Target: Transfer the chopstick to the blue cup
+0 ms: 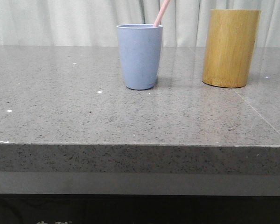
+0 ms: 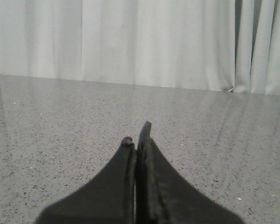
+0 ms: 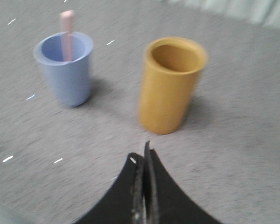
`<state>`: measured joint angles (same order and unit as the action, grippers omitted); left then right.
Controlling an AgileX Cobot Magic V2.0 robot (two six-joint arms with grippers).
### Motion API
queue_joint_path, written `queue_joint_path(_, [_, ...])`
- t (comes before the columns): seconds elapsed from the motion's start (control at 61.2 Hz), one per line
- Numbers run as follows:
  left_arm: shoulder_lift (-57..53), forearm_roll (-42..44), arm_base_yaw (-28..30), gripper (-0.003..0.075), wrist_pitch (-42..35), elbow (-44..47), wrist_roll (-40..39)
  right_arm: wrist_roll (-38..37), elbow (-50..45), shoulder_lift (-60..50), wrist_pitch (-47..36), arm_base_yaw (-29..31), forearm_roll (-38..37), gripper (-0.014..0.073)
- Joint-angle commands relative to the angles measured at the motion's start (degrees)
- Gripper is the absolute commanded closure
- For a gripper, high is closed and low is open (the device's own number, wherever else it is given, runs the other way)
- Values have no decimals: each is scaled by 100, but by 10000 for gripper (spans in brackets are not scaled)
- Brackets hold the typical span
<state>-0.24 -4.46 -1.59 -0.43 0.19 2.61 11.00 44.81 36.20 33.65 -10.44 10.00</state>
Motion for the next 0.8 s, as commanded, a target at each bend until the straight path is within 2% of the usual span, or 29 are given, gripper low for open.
queue_joint_path(0.0, [-128, -45, 18, 739, -472, 66, -12, 18, -700, -570, -1434, 377, -66, 660])
queue_joint_path(0.131, [-128, -45, 18, 739, -472, 66, -12, 18, -2218, -1762, -2906, 883, -38, 660])
queue_joint_path(0.262, [-128, -45, 18, 739, -472, 66, -12, 18, -3547, -2879, -3706, 1049, 277, 660])
queue_joint_path(0.474, [-128, -45, 18, 739, -472, 66, -12, 18, -4556, -3707, -3828, 1049, 487, 660])
queue_joint_path(0.785, [-128, -45, 18, 739, -472, 66, -12, 18, -4615, -3799, -3681, 1049, 487, 660])
